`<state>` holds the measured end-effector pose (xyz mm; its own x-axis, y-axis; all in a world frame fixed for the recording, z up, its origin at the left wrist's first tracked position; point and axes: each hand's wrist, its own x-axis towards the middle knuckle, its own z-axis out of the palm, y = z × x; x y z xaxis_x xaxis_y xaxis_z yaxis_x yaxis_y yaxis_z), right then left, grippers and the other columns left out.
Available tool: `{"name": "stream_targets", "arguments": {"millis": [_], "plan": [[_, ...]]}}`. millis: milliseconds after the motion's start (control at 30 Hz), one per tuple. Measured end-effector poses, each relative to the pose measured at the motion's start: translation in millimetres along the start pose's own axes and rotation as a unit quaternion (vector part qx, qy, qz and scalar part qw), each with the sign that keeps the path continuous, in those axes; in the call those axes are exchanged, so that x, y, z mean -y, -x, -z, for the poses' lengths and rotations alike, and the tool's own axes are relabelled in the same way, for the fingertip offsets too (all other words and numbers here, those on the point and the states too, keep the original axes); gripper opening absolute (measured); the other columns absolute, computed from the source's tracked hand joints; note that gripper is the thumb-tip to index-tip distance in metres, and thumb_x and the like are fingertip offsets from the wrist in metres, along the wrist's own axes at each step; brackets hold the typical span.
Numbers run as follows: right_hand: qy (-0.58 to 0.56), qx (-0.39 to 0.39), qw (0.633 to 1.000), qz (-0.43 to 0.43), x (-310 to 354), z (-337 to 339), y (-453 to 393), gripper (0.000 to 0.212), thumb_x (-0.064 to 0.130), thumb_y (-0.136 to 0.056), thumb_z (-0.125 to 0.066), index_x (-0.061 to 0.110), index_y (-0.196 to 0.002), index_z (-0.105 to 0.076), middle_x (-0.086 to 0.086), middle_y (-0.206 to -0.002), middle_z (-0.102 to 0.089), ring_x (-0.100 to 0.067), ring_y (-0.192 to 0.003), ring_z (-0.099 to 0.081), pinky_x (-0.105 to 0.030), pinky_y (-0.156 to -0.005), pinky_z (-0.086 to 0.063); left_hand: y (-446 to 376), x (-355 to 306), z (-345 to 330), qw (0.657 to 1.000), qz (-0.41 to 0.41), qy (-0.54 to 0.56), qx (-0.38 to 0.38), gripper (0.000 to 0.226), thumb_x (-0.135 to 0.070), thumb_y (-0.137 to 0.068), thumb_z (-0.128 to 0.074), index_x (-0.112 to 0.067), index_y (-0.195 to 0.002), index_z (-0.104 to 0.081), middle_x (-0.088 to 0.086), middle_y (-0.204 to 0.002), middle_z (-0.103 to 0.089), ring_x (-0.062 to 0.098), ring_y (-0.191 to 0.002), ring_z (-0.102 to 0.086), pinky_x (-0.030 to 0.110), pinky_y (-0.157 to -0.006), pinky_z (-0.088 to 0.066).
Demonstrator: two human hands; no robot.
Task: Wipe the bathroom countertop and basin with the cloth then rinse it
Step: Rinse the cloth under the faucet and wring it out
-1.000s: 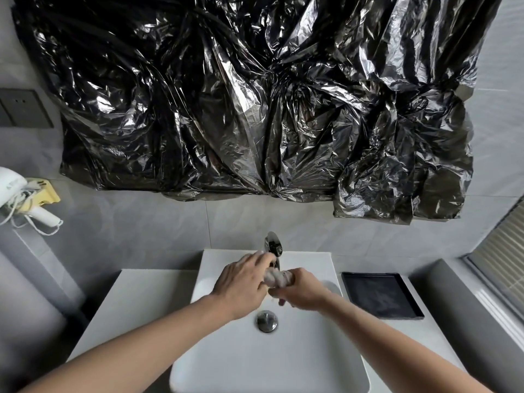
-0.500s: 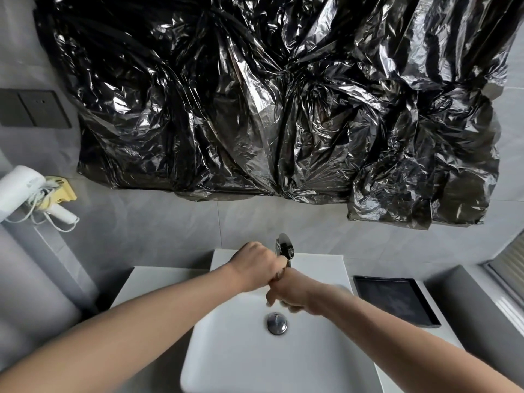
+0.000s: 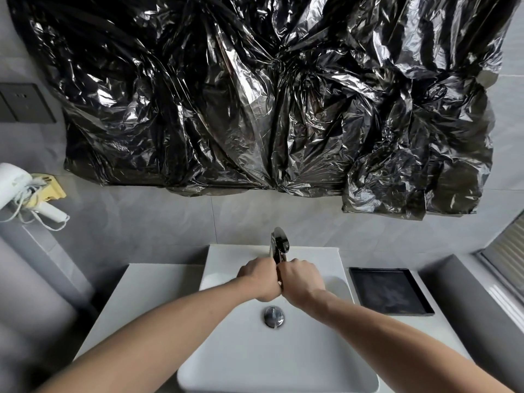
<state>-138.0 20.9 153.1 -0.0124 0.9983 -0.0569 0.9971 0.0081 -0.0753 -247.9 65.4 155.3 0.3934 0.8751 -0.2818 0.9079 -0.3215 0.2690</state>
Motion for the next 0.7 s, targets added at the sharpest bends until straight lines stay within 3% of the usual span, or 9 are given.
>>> {"name": "stream_targets", "arguments": {"millis": [167, 233, 333, 400, 500, 600, 700], "plan": [[0.005, -0.015, 1.0, 0.024, -8.3, -9.6, 0.0, 0.022, 0.011, -0.084, -0.054, 0.023, -0.095, -0.068, -0.009, -0.099, -0.075, -0.04, -0.089, -0.067, -0.035, -0.067, -0.034, 2.8, 1.8, -12.3, 0.995, -0.007, 0.092, 0.029, 0.008, -0.02, -0.074, -0.05, -0.017, -0.067, -0.046, 0.0, -0.07, -0.055, 0.028, -0.069, -0.055, 0.029, -0.049, -0.033], [-0.037, 0.006, 0.999, 0.0, -9.9, -12.2, 0.4, 0.025, 0.009, -0.082, -0.053, 0.023, -0.095, -0.068, -0.009, -0.098, -0.073, -0.039, -0.085, -0.063, -0.034, -0.066, -0.037, 8.0, 7.0, -12.8, 0.997, -0.028, 0.066, -0.001, 0.006, -0.017, -0.075, -0.049, -0.015, -0.07, -0.047, 0.003, -0.074, -0.056, 0.03, -0.069, -0.052, 0.03, -0.048, -0.031], [-0.144, 0.061, 0.986, -0.056, -13.1, -17.2, 0.4, 0.016, 0.012, -0.073, -0.049, 0.017, -0.08, -0.062, -0.007, -0.086, -0.07, -0.033, -0.078, -0.057, -0.033, -0.063, -0.045, 18.5, 14.7, -11.2, 0.992, -0.092, -0.001, -0.087, 0.009, -0.016, -0.078, -0.053, -0.019, -0.081, -0.045, 0.007, -0.089, -0.064, 0.036, -0.08, -0.059, 0.033, -0.058, -0.036], [-0.21, 0.1, 0.969, -0.08, -15.4, -14.9, 1.5, 0.007, 0.014, -0.074, -0.056, 0.016, -0.067, -0.054, 0.001, -0.069, -0.06, -0.026, -0.07, -0.055, -0.028, -0.053, -0.04, 20.5, 18.5, -9.9, 0.98, -0.146, -0.045, -0.13, 0.019, -0.015, -0.079, -0.055, -0.023, -0.084, -0.038, 0.006, -0.094, -0.067, 0.037, -0.087, -0.063, 0.034, -0.063, -0.036], [-0.301, 0.141, 0.939, -0.092, -12.4, -11.8, 6.9, 0.027, 0.006, -0.078, -0.066, 0.017, -0.061, -0.049, 0.009, -0.057, -0.045, -0.01, -0.054, -0.041, -0.017, -0.045, -0.031, 18.1, 18.8, -3.5, 0.969, -0.17, -0.108, -0.14, 0.02, -0.013, -0.08, -0.055, -0.025, -0.083, -0.04, 0.007, -0.096, -0.07, 0.036, -0.091, -0.065, 0.035, -0.066, -0.037], [-0.259, 0.076, 0.961, -0.053, -6.2, -11.5, 15.8, 0.018, 0.002, -0.071, -0.044, 0.017, -0.06, -0.046, 0.003, -0.059, -0.048, -0.02, -0.058, -0.041, -0.027, -0.052, -0.037, 17.4, 10.1, 2.0, 0.98, -0.12, -0.123, -0.098, 0.019, -0.007, -0.076, -0.057, -0.018, -0.07, -0.043, 0.012, -0.092, -0.07, 0.036, -0.089, -0.066, 0.033, -0.066, -0.039], [-0.143, -0.003, 0.989, -0.024, -9.1, -12.7, 20.8, 0.026, 0.004, -0.072, -0.046, 0.028, -0.067, -0.054, -0.008, -0.079, -0.068, -0.037, -0.077, -0.057, -0.034, -0.062, -0.035, 18.5, 0.3, -3.5, 0.997, -0.047, -0.042, -0.048, 0.017, -0.011, -0.078, -0.058, -0.016, -0.066, -0.047, 0.01, -0.085, -0.065, 0.034, -0.078, -0.061, 0.032, -0.062, -0.04]]}}
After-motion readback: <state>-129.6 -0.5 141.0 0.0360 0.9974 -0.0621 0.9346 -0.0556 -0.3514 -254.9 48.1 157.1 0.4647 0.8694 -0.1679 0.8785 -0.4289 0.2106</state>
